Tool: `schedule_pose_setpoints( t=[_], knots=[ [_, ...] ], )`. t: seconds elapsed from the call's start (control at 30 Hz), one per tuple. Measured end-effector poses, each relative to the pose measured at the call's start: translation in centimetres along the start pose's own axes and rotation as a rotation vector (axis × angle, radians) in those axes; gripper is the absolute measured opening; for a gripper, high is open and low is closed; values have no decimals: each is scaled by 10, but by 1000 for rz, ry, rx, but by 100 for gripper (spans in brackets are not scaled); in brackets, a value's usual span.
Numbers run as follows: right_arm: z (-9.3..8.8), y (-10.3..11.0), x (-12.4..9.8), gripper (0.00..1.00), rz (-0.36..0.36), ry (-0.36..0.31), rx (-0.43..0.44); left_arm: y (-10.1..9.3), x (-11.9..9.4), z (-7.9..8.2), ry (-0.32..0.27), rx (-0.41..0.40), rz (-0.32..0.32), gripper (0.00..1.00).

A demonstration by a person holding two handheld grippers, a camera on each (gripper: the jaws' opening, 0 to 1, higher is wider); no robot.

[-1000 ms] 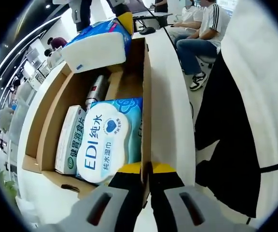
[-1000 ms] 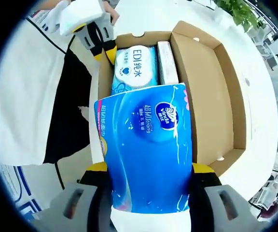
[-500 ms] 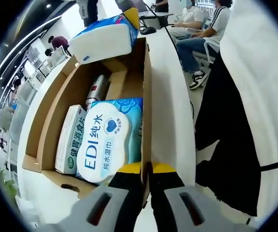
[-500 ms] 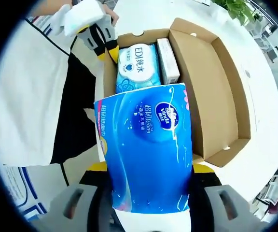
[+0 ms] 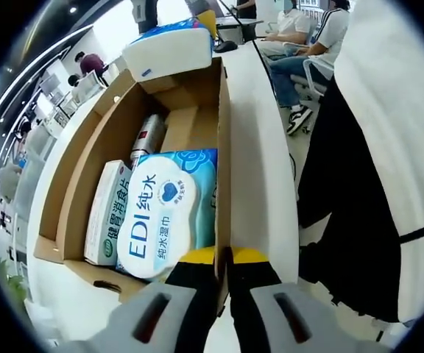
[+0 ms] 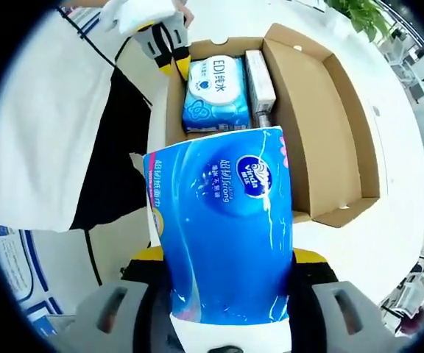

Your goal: Operate the shoe box by opening the lid, removing the specified soft item, and placing it in the target area until the item is outside and the box remains undamaged.

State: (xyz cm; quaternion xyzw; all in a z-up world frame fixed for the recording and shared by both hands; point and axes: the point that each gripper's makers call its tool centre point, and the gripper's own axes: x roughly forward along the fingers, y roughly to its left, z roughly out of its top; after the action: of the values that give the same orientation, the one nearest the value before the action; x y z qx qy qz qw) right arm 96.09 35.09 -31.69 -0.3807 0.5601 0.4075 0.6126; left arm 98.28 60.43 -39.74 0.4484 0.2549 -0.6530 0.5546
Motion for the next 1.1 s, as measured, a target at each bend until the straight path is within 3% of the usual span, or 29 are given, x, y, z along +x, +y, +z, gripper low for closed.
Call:
schedule_pose_setpoints(
  t=[0.43,0.8,1.1],
  knots=[
    [-13,4,-2,62,-2,-2,17,1,2,-2,3,-11,-10,3],
    [-36,2,1,62,-19,18,-31,1,2,-2,5,-14,-11,3],
    [-50,4,-3,62,-18,26,-3,0,2,-2,5,-13,-12,3]
  ],
)
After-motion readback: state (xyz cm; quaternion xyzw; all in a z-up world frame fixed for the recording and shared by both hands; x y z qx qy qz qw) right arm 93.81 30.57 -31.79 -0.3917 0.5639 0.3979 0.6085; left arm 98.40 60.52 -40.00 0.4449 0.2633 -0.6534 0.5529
